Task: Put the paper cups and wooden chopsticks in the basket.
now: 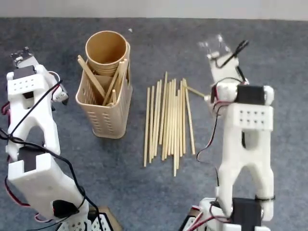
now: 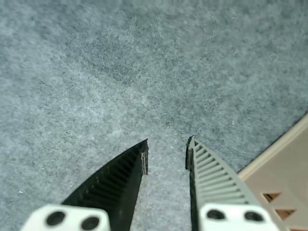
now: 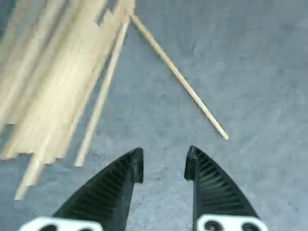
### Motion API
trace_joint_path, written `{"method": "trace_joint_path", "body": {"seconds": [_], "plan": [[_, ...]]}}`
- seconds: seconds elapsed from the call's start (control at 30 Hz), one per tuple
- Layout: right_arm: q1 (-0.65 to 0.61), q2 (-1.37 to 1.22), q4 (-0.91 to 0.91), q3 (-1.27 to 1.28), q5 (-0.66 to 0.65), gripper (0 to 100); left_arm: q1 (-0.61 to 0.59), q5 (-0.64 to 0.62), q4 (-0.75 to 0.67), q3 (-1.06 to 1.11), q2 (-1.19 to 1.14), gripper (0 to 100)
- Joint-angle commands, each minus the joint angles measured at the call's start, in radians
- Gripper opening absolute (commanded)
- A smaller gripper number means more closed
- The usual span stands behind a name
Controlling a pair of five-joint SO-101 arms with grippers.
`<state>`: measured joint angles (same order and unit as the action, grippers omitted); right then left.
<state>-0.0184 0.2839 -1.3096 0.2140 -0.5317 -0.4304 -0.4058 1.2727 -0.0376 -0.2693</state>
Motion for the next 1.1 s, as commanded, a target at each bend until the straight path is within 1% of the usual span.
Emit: {"method": "trace_joint_path", "body": {"seconds": [0.0,0.17,0.27,0.37,0.47,0.63,0.8,0.87,1.0,1.07], "plan": [[0.002,-0.065,0.157,0.120,0.015,15.3,0.018,0.012,-0.011,-0.002,0.007,16],[-0.125,-0.137,0.318,0.191,0.181,15.3,0.018,0.012,-0.011,-0.002,0.007,16],[-0.206,-0.173,0.427,0.282,0.258,15.3,0.016,0.012,-0.009,-0.002,0.007,16],[-0.226,-0.216,0.553,0.374,0.328,15.3,0.013,0.012,-0.006,-0.002,0.007,16],[-0.216,-0.269,0.656,0.432,0.345,15.3,0.013,0.012,-0.006,-0.002,0.007,16],[-0.174,-0.297,0.664,0.446,0.347,14.9,0.018,0.012,-0.006,-0.002,0.007,16],[-0.189,-0.295,0.662,0.453,0.351,14.9,0.018,0.012,-0.005,-0.002,0.007,16],[-0.196,-0.288,0.636,0.452,0.356,14.9,0.018,0.012,-0.006,-0.002,0.007,16],[-0.199,-0.228,0.641,0.452,0.448,15.2,0.018,0.012,-0.009,-0.002,0.007,16],[-0.209,-0.171,0.641,0.478,0.468,15.2,0.018,0.012,-0.009,-0.002,0.007,16]]}}
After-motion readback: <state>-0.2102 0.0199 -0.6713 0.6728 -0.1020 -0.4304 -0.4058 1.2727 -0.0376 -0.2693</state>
